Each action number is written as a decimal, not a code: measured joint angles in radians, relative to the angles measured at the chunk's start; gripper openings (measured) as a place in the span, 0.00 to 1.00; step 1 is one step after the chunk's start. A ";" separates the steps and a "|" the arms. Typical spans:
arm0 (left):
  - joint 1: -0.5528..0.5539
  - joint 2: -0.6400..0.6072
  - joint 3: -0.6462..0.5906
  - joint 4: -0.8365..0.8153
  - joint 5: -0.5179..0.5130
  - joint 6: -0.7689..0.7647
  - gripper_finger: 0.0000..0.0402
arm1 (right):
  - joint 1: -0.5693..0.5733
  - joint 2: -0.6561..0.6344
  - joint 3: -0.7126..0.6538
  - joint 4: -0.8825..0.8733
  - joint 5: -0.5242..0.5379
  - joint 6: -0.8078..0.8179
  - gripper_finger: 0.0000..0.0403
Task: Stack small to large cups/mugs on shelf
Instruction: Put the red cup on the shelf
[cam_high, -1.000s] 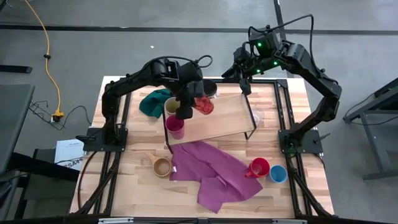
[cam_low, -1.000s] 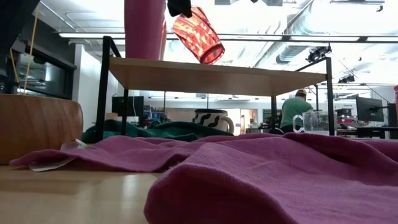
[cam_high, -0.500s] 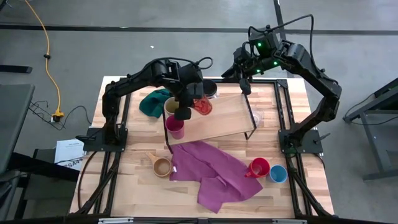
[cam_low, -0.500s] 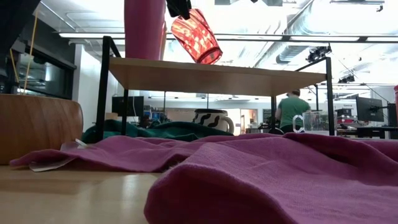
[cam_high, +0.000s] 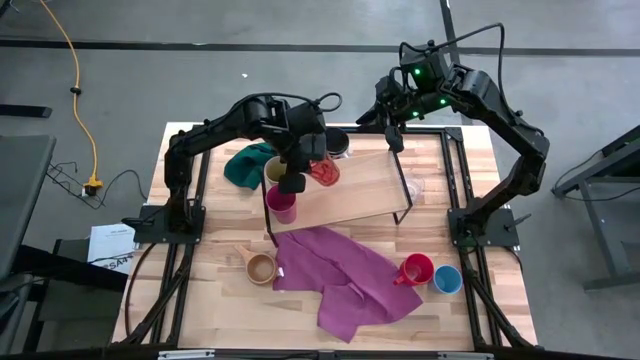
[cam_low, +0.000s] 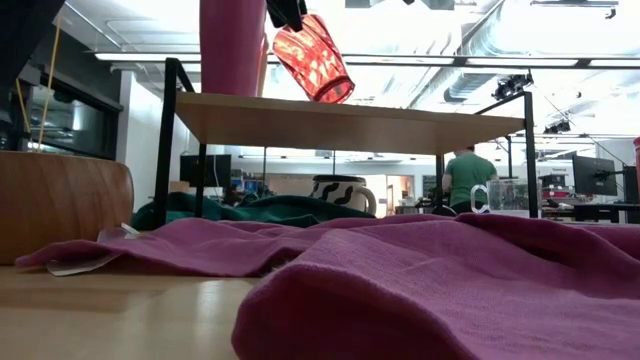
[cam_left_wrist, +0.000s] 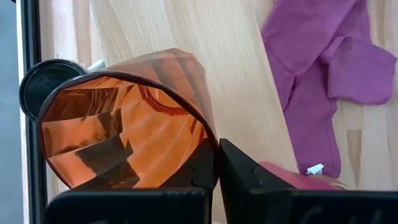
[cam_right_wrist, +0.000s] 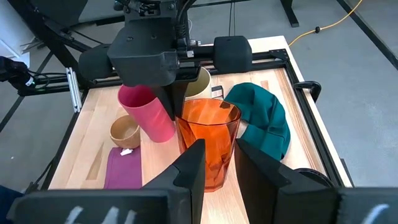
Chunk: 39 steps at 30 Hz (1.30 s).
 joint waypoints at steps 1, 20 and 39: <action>0.000 0.000 0.000 0.000 0.001 0.000 0.00 | 0.000 0.000 0.000 0.000 0.000 0.000 0.19; -0.006 0.049 0.000 0.017 0.004 0.029 0.00 | 0.000 0.000 0.000 -0.002 0.000 0.000 0.19; -0.006 0.050 0.000 0.001 -0.007 0.037 0.00 | 0.000 0.000 0.000 -0.004 0.000 -0.008 0.19</action>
